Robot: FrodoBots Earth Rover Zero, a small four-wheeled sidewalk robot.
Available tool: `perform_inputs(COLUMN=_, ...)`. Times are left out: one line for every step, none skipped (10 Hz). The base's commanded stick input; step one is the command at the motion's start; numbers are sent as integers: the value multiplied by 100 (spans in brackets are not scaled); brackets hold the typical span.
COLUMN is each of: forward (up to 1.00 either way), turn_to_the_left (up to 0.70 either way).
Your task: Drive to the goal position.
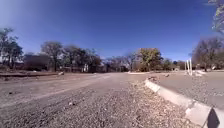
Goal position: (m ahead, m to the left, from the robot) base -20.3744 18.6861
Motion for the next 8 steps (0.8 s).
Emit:
perform_inputs(forward=0, turn_to_the_left=0)
perform_inputs(forward=0, turn_to_the_left=0)
perform_inputs(forward=0, turn_to_the_left=0)
perform_inputs(forward=0, turn_to_the_left=0)
perform_inputs(forward=0, turn_to_the_left=4)
perform_inputs(forward=7, turn_to_the_left=29)
perform_inputs(forward=61, turn_to_the_left=34)
perform_inputs(forward=70, turn_to_the_left=35)
